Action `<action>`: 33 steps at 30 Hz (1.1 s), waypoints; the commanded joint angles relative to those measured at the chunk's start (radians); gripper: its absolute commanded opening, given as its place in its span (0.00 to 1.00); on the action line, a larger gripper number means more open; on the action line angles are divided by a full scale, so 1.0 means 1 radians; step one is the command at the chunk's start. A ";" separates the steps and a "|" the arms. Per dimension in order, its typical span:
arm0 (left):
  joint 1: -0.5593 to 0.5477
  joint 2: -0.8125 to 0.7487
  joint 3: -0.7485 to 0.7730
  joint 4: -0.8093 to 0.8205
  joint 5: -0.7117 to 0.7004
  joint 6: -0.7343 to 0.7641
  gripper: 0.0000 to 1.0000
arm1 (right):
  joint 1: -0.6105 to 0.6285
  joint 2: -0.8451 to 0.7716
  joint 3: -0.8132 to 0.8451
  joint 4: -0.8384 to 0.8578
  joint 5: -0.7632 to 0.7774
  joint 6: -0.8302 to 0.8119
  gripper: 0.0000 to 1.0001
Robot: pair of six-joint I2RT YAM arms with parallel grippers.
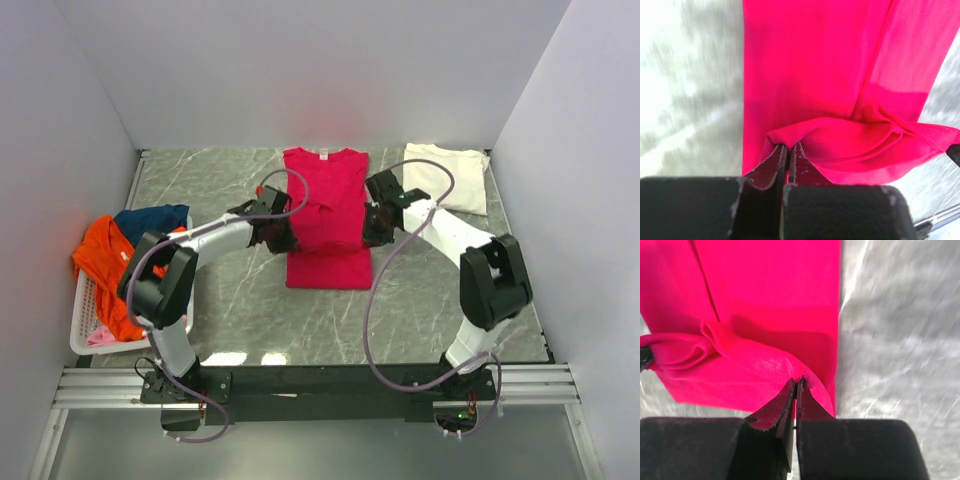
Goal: Fold and stack the t-shirts
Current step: Fold the tshirt
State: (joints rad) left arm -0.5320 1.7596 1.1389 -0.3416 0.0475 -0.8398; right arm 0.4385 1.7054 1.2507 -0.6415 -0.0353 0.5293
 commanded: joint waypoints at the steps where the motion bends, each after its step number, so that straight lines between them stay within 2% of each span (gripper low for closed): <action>1: 0.055 0.066 0.105 0.038 0.057 0.051 0.00 | -0.043 0.069 0.128 0.005 0.005 -0.060 0.00; 11: 0.147 0.251 0.323 0.012 0.134 0.084 0.00 | -0.109 0.301 0.401 -0.056 -0.029 -0.114 0.00; 20: 0.178 0.331 0.390 -0.002 0.150 0.097 0.01 | -0.119 0.442 0.550 -0.096 -0.054 -0.124 0.00; 21: 0.184 0.346 0.401 -0.008 0.149 0.100 0.03 | -0.122 0.454 0.561 -0.101 -0.061 -0.123 0.00; 22: 0.185 0.350 0.409 -0.014 0.147 0.099 0.12 | -0.119 0.461 0.585 -0.106 -0.064 -0.123 0.01; 23: 0.188 0.353 0.423 -0.020 0.143 0.096 0.19 | -0.122 0.467 0.601 -0.113 -0.067 -0.123 0.17; 24: 0.194 0.351 0.427 -0.025 0.129 0.090 0.28 | -0.123 0.470 0.615 -0.119 -0.074 -0.124 0.29; 25: 0.198 0.339 0.429 -0.023 0.121 0.088 0.47 | -0.124 0.465 0.627 -0.122 -0.077 -0.127 0.37; 26: 0.201 0.328 0.423 -0.025 0.114 0.085 0.53 | -0.124 0.445 0.628 -0.118 -0.080 -0.133 0.45; 28: 0.204 0.284 0.410 -0.019 0.081 0.084 0.64 | -0.123 0.416 0.615 -0.104 -0.081 -0.141 0.48; 33: 0.196 0.170 0.291 0.021 0.061 0.077 0.68 | -0.123 0.303 0.540 -0.078 -0.104 -0.164 0.50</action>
State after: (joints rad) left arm -0.3302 2.0525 1.4826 -0.3519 0.1364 -0.7673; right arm 0.3225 2.1326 1.8122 -0.7380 -0.1173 0.3931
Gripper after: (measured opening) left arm 0.678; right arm 0.496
